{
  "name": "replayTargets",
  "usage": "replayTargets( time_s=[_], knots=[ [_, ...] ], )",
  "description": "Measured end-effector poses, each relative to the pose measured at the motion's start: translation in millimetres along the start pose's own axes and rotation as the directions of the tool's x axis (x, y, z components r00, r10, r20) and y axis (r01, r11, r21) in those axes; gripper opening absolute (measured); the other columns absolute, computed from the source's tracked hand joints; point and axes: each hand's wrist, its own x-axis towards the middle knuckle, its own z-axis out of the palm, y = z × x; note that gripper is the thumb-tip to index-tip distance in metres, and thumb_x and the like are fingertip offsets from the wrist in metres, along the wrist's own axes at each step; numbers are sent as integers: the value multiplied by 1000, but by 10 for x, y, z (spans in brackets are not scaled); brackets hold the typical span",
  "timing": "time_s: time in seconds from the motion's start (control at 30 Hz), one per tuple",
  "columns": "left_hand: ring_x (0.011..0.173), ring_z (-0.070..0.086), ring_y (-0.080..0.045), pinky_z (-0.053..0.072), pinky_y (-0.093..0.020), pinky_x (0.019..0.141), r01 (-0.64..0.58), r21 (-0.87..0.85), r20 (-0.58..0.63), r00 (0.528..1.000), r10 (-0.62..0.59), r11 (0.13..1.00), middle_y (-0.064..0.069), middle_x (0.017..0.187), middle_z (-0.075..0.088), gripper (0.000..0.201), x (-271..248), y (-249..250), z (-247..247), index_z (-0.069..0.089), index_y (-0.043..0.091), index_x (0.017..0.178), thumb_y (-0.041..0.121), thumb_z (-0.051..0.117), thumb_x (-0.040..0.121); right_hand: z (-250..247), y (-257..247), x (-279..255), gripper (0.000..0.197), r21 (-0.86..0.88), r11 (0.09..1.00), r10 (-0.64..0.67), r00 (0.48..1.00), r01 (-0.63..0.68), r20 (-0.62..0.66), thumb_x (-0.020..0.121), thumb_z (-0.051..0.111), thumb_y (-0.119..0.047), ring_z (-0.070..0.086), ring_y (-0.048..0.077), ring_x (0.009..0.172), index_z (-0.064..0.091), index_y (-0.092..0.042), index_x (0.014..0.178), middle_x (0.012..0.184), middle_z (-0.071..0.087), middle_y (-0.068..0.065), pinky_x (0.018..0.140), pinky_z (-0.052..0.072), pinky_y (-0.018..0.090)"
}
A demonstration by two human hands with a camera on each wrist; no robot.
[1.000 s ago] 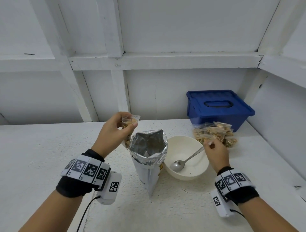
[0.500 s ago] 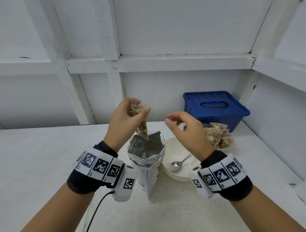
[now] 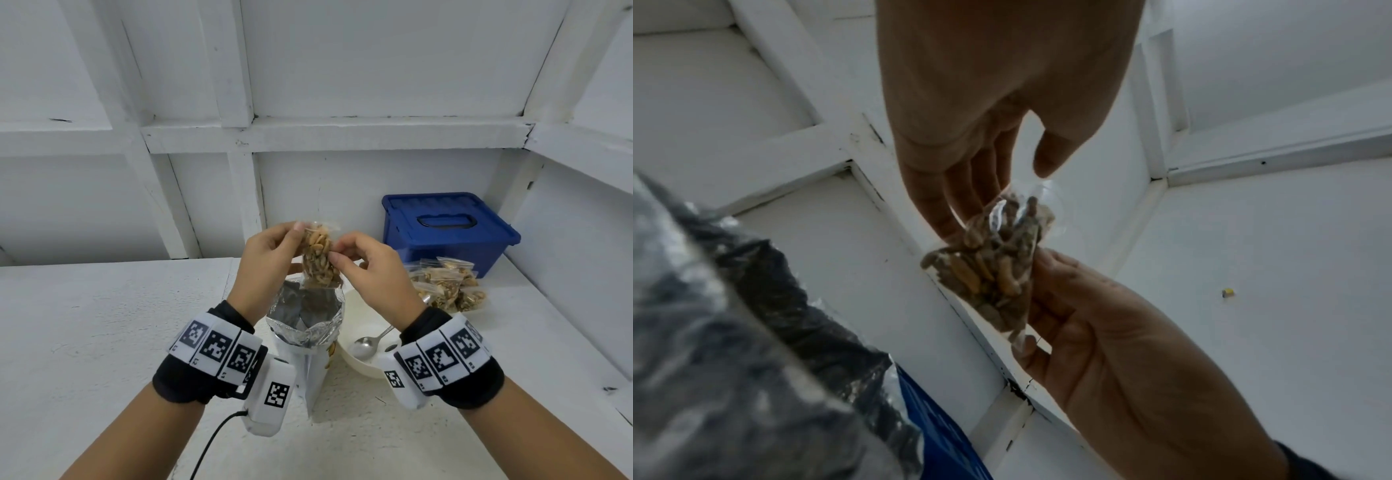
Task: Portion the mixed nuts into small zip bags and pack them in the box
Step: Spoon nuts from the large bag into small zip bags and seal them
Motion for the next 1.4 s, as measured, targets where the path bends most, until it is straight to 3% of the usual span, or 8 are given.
replayTargets(
  time_s=[0.2, 0.33, 0.63, 0.9, 1.0, 1.13, 1.27, 1.4],
  knots=[
    [77, 67, -15, 55, -27, 60, -47, -7, -73, 996, 46, 999, -4, 81, 69, 12, -4, 2, 17, 67, 15, 89, 15, 55, 91, 5, -27, 0, 11, 86, 996, 26, 994, -17, -104, 92, 53, -20, 59, 0, 83, 58, -18, 102, 89, 62, -12, 69, 46, 8],
    [80, 67, -17, 56, -28, 61, -63, 19, -60, 996, 64, 998, -6, 83, 70, 13, -23, 0, 41, 70, 16, 86, 14, 58, 89, -37, -49, 68, 23, 111, 993, 50, 984, -31, -174, 94, 51, -17, 60, -4, 74, 62, -11, 112, 85, 62, -11, 66, 48, 10],
    [77, 67, -14, 58, -30, 68, -123, 86, -123, 984, 133, 989, -1, 78, 69, 17, -5, -34, 19, 69, 20, 82, 11, 57, 90, -43, -50, 107, 8, 181, 983, 51, 980, -16, -192, 92, 54, -10, 57, -6, 62, 62, -10, 91, 72, 61, -6, 56, 43, 8],
    [74, 66, -9, 55, -23, 65, -130, 134, -90, 986, 143, 982, -3, 79, 69, 9, 10, -75, 32, 67, 16, 84, 12, 60, 88, -46, -14, 104, 7, 196, 981, 43, 987, -13, -152, 92, 53, -11, 57, -7, 65, 60, -11, 91, 76, 61, -7, 59, 45, 9],
    [71, 65, -7, 53, -19, 62, -130, 118, -107, 984, 142, 985, -2, 77, 68, 9, 13, -89, 44, 68, 16, 83, 12, 61, 87, -57, 15, 92, 7, 200, 979, 57, 997, -44, -61, 89, 58, -16, 57, -7, 75, 57, -19, 95, 85, 61, -11, 65, 46, 10],
    [71, 65, -9, 55, -23, 64, -133, 131, -44, 989, 139, 982, -1, 75, 69, 8, 8, -95, 61, 69, 17, 82, 14, 62, 86, -82, 51, 96, 11, 204, 971, 116, 991, -126, 60, 88, 60, -20, 58, 5, 77, 62, -18, 98, 88, 64, -4, 58, 45, 13],
    [82, 67, -11, 56, -29, 72, -128, 226, 37, 992, 122, 966, 3, 83, 71, 6, 6, -83, 28, 68, 23, 89, 22, 63, 85, -217, 90, 100, 7, 179, 976, 125, 992, -128, 28, 89, 58, -17, 55, 2, 71, 65, -18, 90, 81, 63, -3, 54, 47, 14],
    [86, 62, 1, 46, -9, 77, -196, 494, 55, 979, 195, 847, 12, 95, 67, 14, 58, -97, -222, 64, 24, 102, 25, 59, 89, -604, 211, 96, 9, 135, 979, 165, 981, -150, -106, 91, 55, -17, 57, 3, 74, 64, -17, 91, 84, 64, -5, 58, 49, 14]
  ],
)
